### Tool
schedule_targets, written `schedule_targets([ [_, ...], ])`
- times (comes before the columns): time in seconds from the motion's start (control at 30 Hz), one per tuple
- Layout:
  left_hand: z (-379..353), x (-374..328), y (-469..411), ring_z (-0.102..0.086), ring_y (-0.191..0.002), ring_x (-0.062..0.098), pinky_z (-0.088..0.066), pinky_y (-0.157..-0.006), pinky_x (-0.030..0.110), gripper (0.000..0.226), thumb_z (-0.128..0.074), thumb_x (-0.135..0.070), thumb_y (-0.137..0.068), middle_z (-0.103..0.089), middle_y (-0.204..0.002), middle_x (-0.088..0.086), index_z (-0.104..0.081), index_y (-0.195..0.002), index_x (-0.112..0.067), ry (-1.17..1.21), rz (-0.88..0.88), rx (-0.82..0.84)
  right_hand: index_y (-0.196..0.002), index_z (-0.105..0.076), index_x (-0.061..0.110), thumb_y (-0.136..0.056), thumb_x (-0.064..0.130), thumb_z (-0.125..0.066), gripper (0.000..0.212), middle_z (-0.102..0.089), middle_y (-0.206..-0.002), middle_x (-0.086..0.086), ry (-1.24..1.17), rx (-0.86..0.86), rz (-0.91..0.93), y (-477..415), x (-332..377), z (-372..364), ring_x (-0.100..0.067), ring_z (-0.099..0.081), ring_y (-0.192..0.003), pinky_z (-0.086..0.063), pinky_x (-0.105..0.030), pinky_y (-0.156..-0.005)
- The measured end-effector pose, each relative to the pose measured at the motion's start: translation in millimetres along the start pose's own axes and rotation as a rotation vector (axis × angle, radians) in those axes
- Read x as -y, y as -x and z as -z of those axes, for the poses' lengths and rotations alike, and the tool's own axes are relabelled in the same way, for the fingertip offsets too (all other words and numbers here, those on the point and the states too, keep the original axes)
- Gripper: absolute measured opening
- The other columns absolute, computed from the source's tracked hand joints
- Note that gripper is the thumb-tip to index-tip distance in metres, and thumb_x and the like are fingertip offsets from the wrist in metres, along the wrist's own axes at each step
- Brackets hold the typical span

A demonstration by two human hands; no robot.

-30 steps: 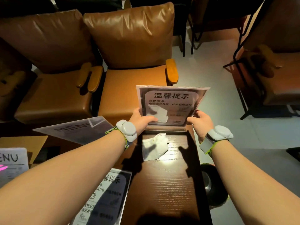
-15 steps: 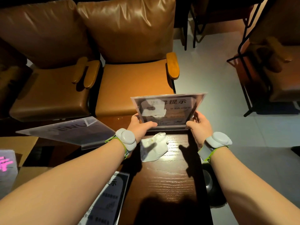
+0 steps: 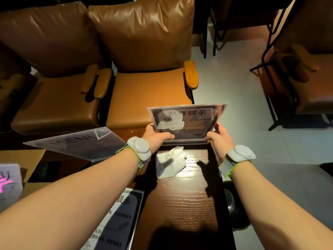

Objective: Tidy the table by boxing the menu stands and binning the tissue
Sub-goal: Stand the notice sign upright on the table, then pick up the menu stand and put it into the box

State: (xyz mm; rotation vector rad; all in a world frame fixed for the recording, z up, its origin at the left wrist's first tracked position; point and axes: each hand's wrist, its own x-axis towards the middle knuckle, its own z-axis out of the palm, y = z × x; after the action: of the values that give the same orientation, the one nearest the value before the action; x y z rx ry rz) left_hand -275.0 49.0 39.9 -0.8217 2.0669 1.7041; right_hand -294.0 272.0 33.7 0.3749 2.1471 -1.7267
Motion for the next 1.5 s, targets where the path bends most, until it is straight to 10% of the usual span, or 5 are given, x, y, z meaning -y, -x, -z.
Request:
schedule_targets([
  [0.47, 11, 4, 22, -0.036, -0.138, 0.025, -0.032, -0.098, 0.030, 0.102, -0.077, -0.030, -0.071, -0.033, -0.155, 0.006, -0.020, -0.153, -0.010, -0.173, 0.007, -0.031, -0.092, -0.047, 0.022, -0.083, 0.023, -0.060, 0.016, -0.056, -0.098, 0.006, -0.154, -0.100, -0.072, 20, -3, -6, -0.019, -0.051, -0.096, -0.042, -0.035, -0.081],
  [0.67, 17, 17, 60, -0.054, -0.063, 0.022, -0.043, -0.063, 0.031, 0.035, -0.071, -0.016, -0.078, -0.054, -0.072, 0.004, -0.062, -0.102, 0.008, -0.119, 0.029, 0.028, -0.135, -0.047, 0.014, -0.075, 0.027, -0.065, 0.064, -0.062, -0.122, -0.008, -0.321, -0.186, -0.202, 57, -19, -23, -0.010, -0.060, -0.103, -0.044, -0.026, -0.077],
  [0.83, 34, 47, 104, -0.062, -0.070, 0.020, -0.046, -0.061, 0.028, 0.007, -0.063, -0.014, -0.083, -0.063, -0.086, 0.005, -0.069, -0.080, -0.013, -0.098, 0.111, 0.056, -0.123, -0.056, 0.019, -0.079, 0.027, -0.062, 0.045, -0.062, -0.098, 0.001, -0.351, -0.153, -0.304, 104, -37, -51, -0.008, -0.058, -0.082, -0.039, -0.019, -0.051],
  [1.03, 65, 86, 147, -0.062, -0.062, 0.019, -0.046, -0.057, 0.028, 0.016, -0.062, -0.007, -0.085, -0.067, -0.083, 0.010, -0.067, -0.073, -0.016, 0.054, 0.168, 0.033, -0.091, -0.061, 0.017, -0.086, 0.021, -0.059, 0.007, -0.066, -0.106, -0.010, -0.354, -0.084, -0.388, 160, -54, -79, -0.022, -0.059, -0.090, -0.043, -0.029, -0.067],
  [1.5, 189, 148, 224, -0.057, -0.058, 0.016, -0.039, -0.051, 0.022, 0.007, -0.060, -0.011, -0.083, -0.064, -0.076, 0.007, -0.067, -0.082, -0.012, 0.336, 0.168, -0.177, -0.091, -0.060, 0.013, -0.084, 0.022, -0.060, 0.012, -0.067, -0.092, -0.009, -0.183, 0.040, -0.339, 242, -17, -175, -0.024, -0.060, -0.076, -0.040, -0.033, -0.069],
])
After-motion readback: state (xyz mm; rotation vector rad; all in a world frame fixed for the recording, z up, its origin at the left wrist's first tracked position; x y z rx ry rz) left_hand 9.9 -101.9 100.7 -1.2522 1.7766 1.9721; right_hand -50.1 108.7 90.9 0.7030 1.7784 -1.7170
